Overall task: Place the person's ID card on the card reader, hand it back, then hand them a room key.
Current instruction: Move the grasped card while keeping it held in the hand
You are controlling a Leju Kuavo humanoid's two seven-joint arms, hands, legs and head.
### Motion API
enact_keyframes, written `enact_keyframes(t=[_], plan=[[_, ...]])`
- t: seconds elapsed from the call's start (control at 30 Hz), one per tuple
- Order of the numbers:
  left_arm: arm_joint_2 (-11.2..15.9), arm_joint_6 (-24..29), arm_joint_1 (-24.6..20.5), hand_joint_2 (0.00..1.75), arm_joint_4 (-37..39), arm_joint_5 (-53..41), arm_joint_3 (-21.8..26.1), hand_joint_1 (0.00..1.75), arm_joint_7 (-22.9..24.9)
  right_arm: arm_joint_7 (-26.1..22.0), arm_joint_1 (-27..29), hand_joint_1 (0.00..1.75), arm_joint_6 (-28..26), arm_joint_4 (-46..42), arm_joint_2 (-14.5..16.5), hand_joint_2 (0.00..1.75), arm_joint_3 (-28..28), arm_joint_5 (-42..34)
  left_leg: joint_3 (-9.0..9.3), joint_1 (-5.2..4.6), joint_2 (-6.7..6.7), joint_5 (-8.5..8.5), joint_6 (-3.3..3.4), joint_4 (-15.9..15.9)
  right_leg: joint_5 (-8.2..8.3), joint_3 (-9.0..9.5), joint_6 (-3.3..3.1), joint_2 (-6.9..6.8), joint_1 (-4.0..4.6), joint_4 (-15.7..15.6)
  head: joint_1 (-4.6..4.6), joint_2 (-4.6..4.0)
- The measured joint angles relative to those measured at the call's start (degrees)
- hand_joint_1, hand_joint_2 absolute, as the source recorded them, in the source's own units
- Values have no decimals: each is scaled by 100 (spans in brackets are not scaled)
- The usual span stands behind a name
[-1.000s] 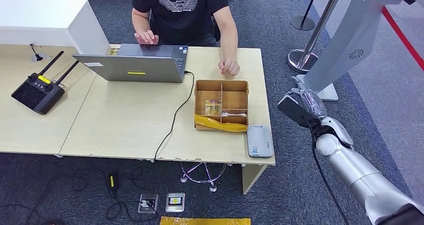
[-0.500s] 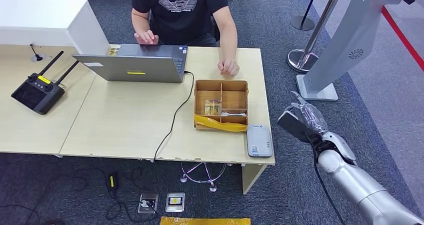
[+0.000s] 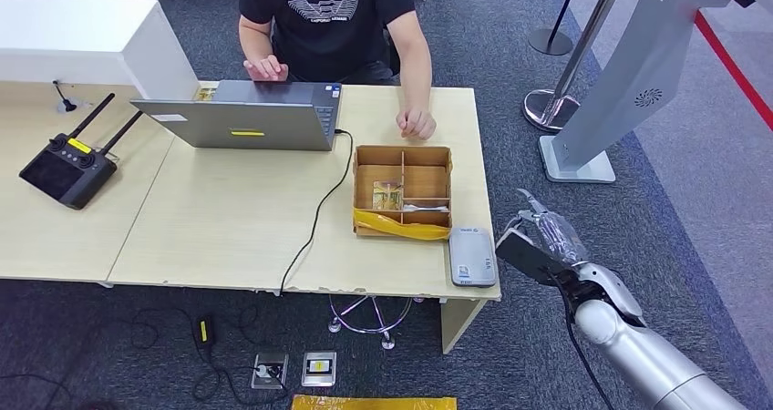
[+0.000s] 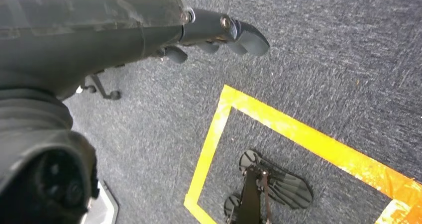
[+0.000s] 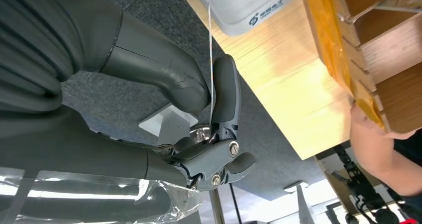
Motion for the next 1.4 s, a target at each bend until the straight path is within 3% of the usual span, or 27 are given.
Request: enact_keyframes(t=[0.6, 1.4], plan=[[9, -73, -8, 0, 0, -61, -149, 0, -79, 170, 226, 175, -67, -546, -116, 175, 173, 54, 0, 0, 4, 0, 0, 0, 0, -2, 0, 5, 0, 2, 0, 0], [23, -116, -43, 0, 0, -41, -338, 0, -59, 197, -132, 175, 484, -246, 410, 175, 130, 583, -4, 0, 4, 0, -1, 0, 0, -6, 0, 3, 0, 8, 0, 0]])
